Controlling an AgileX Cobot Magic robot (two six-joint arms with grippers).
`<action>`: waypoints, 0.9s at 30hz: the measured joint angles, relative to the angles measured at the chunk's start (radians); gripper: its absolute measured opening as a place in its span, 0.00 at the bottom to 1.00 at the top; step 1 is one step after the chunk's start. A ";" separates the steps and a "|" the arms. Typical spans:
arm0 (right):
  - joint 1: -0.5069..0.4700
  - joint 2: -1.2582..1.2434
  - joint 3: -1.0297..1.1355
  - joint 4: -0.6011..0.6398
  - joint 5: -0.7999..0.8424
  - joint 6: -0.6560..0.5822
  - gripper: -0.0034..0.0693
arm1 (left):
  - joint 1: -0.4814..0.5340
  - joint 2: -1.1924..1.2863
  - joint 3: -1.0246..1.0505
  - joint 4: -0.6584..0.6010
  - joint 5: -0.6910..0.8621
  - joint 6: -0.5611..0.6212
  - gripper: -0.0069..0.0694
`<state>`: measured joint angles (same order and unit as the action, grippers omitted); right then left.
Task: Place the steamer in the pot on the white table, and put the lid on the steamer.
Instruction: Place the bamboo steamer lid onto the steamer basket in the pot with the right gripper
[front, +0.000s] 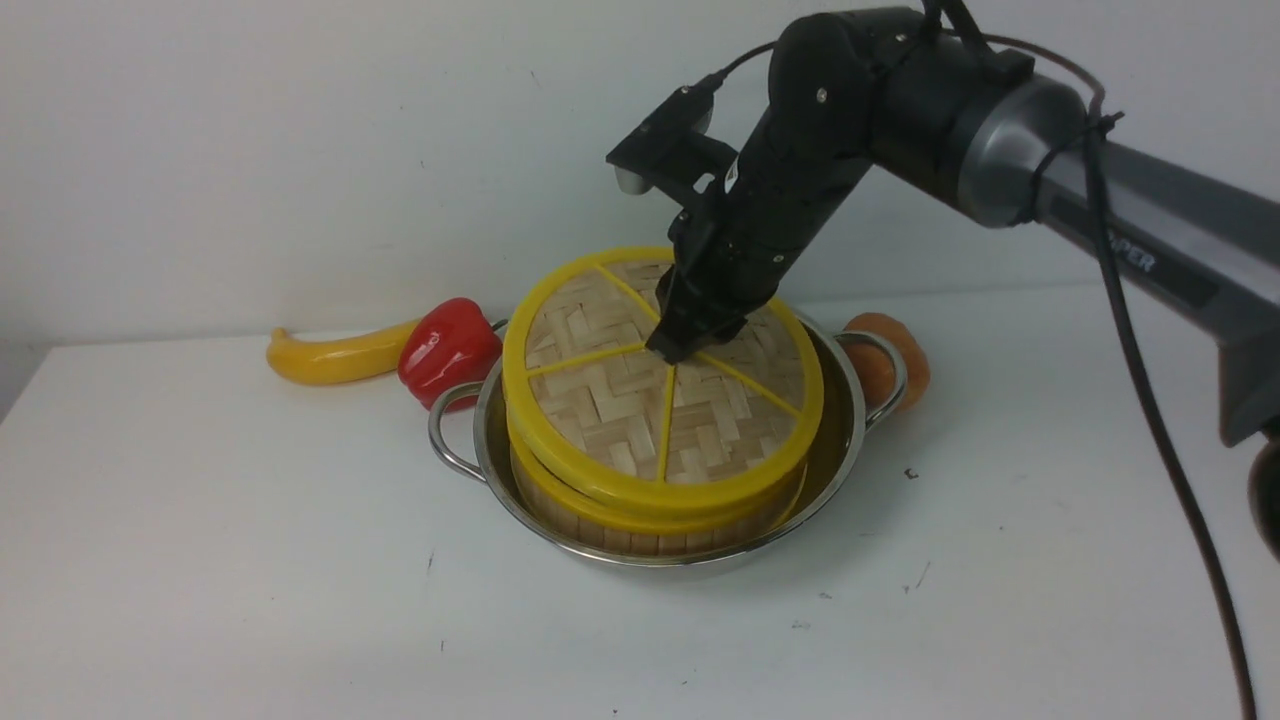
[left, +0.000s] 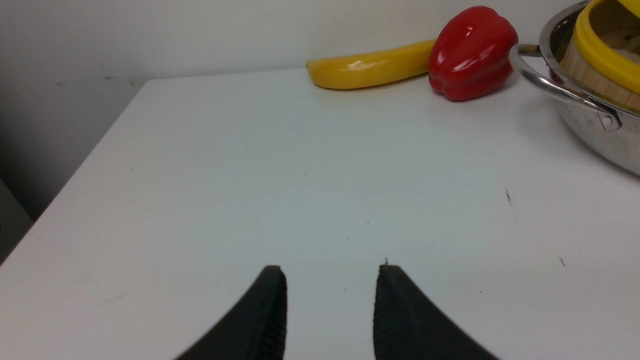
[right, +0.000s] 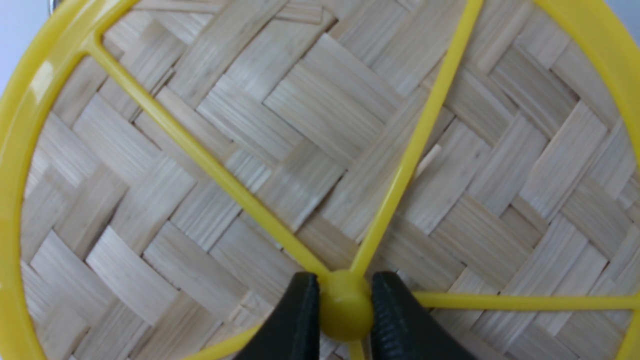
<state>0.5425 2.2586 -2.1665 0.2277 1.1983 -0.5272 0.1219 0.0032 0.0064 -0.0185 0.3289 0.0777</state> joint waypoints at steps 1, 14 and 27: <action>0.000 0.000 -0.003 0.002 -0.002 0.000 0.25 | 0.000 0.000 0.000 0.000 0.000 0.000 0.41; 0.000 0.000 -0.006 0.009 -0.005 0.000 0.25 | 0.000 0.000 0.000 0.000 0.000 0.000 0.41; 0.000 -0.039 -0.007 -0.004 0.036 0.008 0.25 | 0.000 0.000 0.000 0.000 0.000 0.000 0.41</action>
<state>0.5425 2.2198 -2.1732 0.2242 1.2344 -0.5191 0.1219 0.0032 0.0064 -0.0185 0.3289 0.0777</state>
